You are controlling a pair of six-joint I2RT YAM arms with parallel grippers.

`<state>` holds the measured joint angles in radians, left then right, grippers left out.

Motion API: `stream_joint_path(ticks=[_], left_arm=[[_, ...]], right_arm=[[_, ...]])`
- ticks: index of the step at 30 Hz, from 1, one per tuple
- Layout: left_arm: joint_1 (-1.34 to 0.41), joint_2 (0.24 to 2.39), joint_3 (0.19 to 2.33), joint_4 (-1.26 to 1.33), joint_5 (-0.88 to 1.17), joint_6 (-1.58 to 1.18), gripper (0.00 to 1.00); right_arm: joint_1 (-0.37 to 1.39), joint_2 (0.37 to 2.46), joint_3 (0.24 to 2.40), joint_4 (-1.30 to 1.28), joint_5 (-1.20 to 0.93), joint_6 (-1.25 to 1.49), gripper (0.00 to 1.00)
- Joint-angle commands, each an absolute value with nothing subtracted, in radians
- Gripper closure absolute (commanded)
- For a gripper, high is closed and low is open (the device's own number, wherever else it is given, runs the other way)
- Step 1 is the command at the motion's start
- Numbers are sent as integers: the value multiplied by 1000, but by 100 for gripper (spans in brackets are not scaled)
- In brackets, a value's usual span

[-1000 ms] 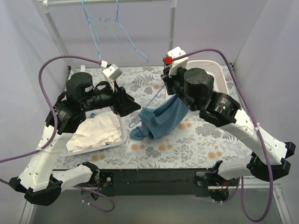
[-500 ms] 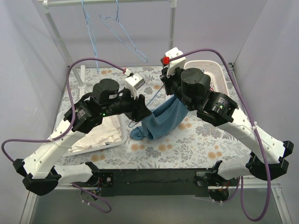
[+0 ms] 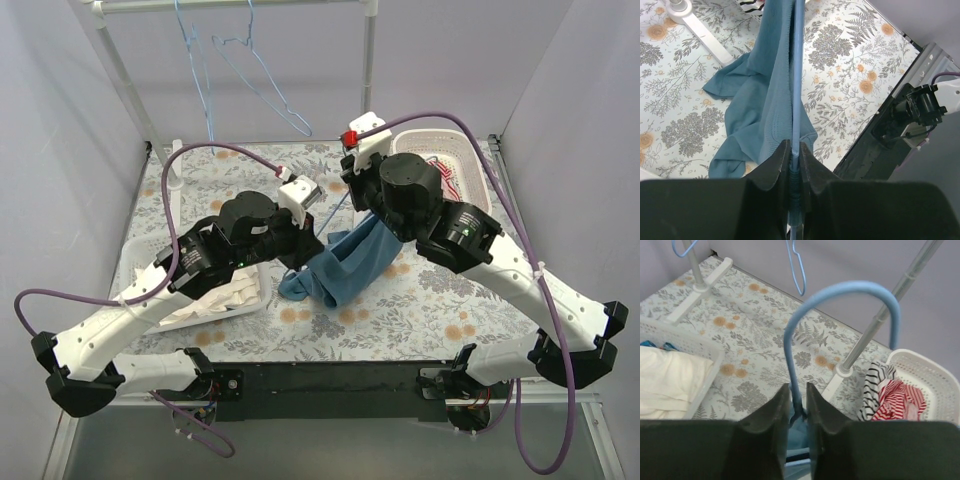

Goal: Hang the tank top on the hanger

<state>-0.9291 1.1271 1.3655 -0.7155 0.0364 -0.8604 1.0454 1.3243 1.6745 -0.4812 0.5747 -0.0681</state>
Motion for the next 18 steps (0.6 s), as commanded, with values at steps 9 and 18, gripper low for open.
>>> stream_joint_path(ticks=[9, 18], left_arm=[[-948, 1034, 1256, -502, -87, -963, 100], [-950, 985, 1193, -414, -169, -1019, 100]], right_arm=[[1046, 1160, 1525, -417, 529, 23, 17], [1046, 967, 1361, -405, 638, 152, 13]])
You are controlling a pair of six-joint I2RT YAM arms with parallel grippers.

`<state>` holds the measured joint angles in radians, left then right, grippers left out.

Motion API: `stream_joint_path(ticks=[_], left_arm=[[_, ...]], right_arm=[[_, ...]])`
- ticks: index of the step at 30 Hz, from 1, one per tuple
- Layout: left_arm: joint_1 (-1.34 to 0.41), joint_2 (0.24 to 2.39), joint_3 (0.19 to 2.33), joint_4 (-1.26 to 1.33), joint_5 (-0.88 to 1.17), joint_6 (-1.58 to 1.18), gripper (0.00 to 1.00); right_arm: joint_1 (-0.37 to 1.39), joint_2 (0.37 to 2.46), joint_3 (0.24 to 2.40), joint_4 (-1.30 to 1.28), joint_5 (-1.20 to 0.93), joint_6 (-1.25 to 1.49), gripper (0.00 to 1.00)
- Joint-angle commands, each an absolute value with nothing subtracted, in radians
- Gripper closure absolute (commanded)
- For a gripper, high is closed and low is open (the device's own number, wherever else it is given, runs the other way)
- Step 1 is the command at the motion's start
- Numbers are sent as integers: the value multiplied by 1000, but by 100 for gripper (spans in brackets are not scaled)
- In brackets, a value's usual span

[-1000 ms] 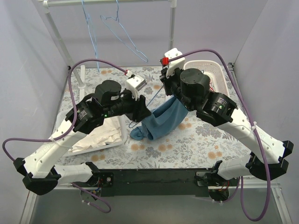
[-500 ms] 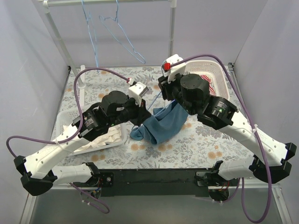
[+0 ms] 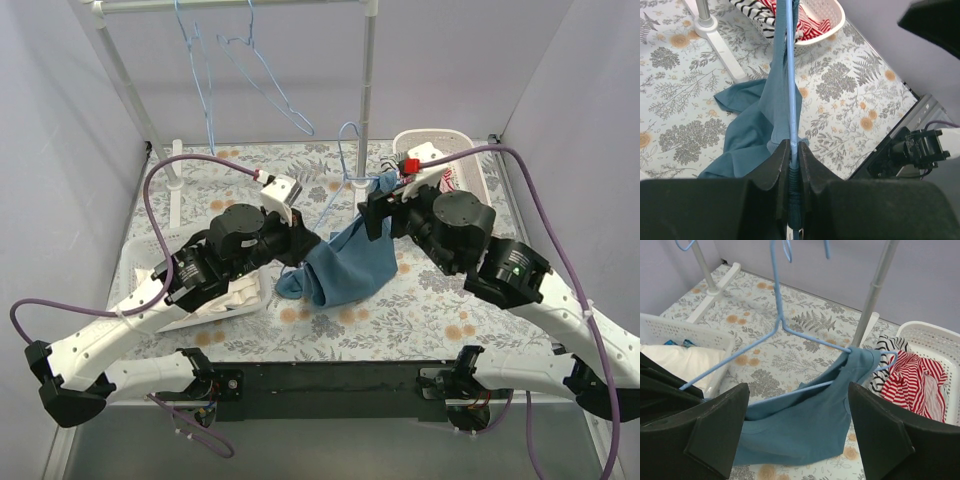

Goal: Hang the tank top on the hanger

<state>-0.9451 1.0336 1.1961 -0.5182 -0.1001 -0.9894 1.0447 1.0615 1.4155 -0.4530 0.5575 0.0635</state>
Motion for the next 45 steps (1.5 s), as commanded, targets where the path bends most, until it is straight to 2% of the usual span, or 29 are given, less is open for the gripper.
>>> stream_joint_path(ticks=[1, 9, 15, 25, 38, 45], left_arm=[[-948, 985, 1195, -414, -184, -1022, 100], [-948, 1054, 1287, -422, -328, -1048, 100], [-948, 1175, 1480, -524, -501, -1011, 100], [-948, 1336, 1747, -618, -664, -943, 100], [-946, 1673, 2227, -684, -750, -842, 100], [-920, 1795, 2370, -652, -766, -798, 100]], right_arm=[[1048, 925, 1323, -403, 649, 164, 12], [1046, 776, 1146, -405, 735, 258, 11], [1046, 775, 1085, -449, 710, 330, 11], [1046, 792, 1002, -469, 657, 402, 11], [1046, 801, 1014, -483, 607, 420, 12], [1046, 784, 1016, -497, 597, 425, 13]])
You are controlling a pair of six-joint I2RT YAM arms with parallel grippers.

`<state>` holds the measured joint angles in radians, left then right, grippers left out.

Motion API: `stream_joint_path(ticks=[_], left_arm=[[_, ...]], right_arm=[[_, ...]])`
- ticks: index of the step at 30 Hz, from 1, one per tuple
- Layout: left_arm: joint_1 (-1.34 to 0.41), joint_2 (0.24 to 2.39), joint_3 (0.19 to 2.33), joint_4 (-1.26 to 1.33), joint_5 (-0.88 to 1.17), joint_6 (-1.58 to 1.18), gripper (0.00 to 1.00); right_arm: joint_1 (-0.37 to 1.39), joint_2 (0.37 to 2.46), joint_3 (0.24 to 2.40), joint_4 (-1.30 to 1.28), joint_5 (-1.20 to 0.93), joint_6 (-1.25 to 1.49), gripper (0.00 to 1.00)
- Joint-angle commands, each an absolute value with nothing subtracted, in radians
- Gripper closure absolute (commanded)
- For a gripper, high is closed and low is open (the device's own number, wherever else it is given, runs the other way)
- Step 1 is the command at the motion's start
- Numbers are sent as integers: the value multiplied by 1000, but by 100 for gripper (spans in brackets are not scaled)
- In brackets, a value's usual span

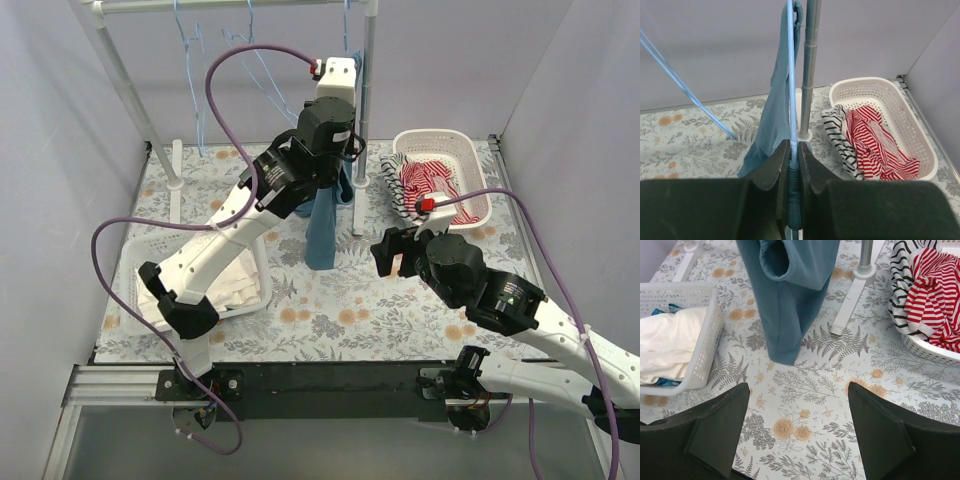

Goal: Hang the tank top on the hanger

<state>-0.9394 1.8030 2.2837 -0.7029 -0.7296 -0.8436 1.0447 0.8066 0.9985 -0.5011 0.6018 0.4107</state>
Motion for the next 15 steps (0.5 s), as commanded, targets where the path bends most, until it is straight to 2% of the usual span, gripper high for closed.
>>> stream_joint_path(ticks=[1, 15], left_arm=[[-913, 1805, 2378, -646, -758, -793, 100], [-767, 1850, 2418, -574, -604, -801, 100]], right_arm=[[1046, 782, 1014, -495, 597, 426, 13], [1046, 775, 992, -500, 586, 449, 14]])
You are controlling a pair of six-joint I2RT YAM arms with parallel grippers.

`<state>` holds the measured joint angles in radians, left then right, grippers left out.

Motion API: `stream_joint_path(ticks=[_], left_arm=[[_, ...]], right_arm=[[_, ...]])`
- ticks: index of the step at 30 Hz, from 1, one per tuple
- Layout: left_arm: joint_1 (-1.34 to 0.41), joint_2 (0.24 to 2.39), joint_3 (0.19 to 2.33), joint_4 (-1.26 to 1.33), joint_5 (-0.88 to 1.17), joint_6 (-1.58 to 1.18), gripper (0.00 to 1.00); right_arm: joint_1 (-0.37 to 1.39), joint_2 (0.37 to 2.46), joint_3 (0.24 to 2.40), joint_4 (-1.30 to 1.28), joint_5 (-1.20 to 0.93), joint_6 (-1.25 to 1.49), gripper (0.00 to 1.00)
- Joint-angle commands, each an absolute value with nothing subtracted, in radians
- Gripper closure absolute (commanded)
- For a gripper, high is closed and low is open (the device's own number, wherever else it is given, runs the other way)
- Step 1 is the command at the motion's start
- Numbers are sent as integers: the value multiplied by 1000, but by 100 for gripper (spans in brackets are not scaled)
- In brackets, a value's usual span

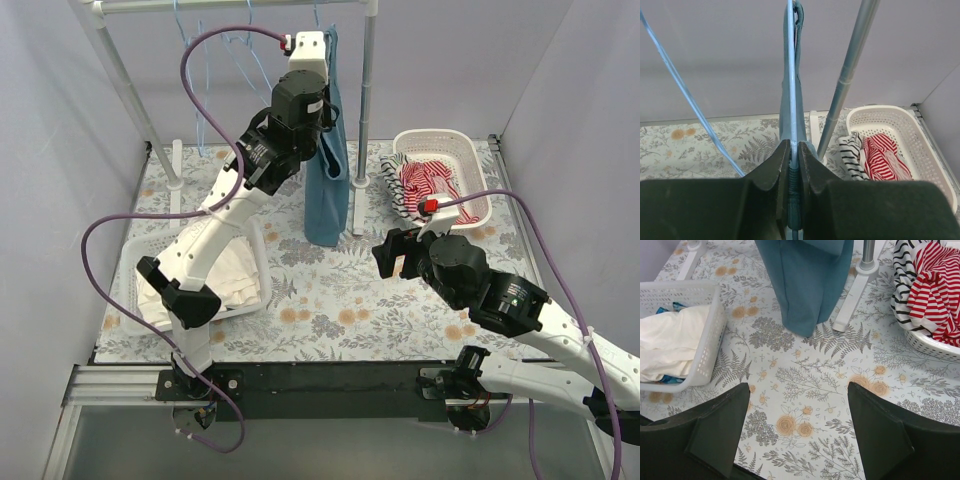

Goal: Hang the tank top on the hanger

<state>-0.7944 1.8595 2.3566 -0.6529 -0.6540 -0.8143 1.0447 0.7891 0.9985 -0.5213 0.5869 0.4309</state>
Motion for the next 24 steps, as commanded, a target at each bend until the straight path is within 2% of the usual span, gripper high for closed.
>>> stream_joint_path(ticks=[1, 11, 23, 24], left_arm=[[-759, 1855, 2424, -574, -597, -805, 100], [-695, 1902, 2447, -584, -471, -845, 100], [-686, 1853, 2303, -595, -396, -900, 100], [-686, 1836, 2293, -592, -391, -902, 96]], right_arm=[[1046, 775, 991, -500, 586, 449, 14], [1046, 765, 973, -500, 588, 462, 14], [1046, 759, 959, -499, 583, 469, 14], [1046, 758, 957, -499, 583, 469, 14]])
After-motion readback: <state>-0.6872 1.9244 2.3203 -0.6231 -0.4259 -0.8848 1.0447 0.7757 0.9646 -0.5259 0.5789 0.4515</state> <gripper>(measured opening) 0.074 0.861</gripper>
